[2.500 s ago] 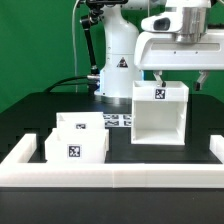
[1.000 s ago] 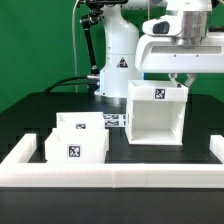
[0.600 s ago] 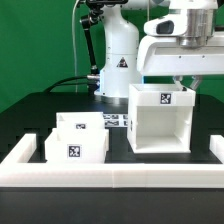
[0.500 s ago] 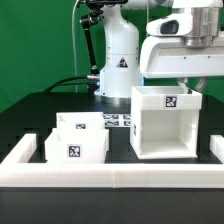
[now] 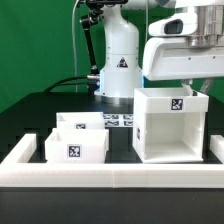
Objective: Assemble drawer
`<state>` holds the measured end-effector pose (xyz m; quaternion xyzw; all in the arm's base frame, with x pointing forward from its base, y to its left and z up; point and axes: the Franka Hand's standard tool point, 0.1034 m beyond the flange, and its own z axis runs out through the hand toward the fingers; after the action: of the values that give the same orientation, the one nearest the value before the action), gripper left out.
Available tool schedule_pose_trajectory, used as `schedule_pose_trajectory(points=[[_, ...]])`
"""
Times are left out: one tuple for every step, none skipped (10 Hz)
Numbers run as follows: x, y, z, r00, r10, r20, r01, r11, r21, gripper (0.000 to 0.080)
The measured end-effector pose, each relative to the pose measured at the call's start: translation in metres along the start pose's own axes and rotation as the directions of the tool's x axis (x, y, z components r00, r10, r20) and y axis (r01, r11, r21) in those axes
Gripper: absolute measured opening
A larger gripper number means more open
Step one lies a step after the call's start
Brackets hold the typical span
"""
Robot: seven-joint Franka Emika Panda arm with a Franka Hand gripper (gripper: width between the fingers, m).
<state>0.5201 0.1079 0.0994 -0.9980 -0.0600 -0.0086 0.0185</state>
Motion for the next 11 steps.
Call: schedule_pose_trajectory(points=[[0.001,0.000,0.000,1.000,0.001,-0.003,-0.001,1.000,0.000,0.0038],[0.004,-0.002,0.000,1.000,0.010,-0.016,-0.010,1.000,0.002,0.0038],[0.010,-0.005,0.000,0.999,0.029,-0.017,-0.029,1.000,0.004,0.0038],[0.018,-0.006,0.001,0.999,0.042,-0.025,-0.041,0.999,0.007,0.0038],[0.029,-0.004,0.000,0.999,0.040,-0.034,-0.040,0.999,0.009,0.0038],[0.039,0.001,0.000,0.998,0.041,-0.044,-0.040,0.999,0.008,0.0038],[0.046,0.005,0.000,0.998,0.038,-0.057,-0.038,0.999,0.008,0.0038],[0.049,0.009,0.000,0.998,0.031,-0.063,-0.031,0.999,0.006,0.0038],[0.050,0.010,0.000,0.997,0.035,-0.064,-0.034,0.999,0.006,0.0038],[0.050,0.009,0.000,0.997,0.044,-0.064,-0.043,0.999,0.007,0.0038],[0.050,0.009,0.000,0.997,0.041,-0.064,-0.040,0.999,0.007,0.0038]])
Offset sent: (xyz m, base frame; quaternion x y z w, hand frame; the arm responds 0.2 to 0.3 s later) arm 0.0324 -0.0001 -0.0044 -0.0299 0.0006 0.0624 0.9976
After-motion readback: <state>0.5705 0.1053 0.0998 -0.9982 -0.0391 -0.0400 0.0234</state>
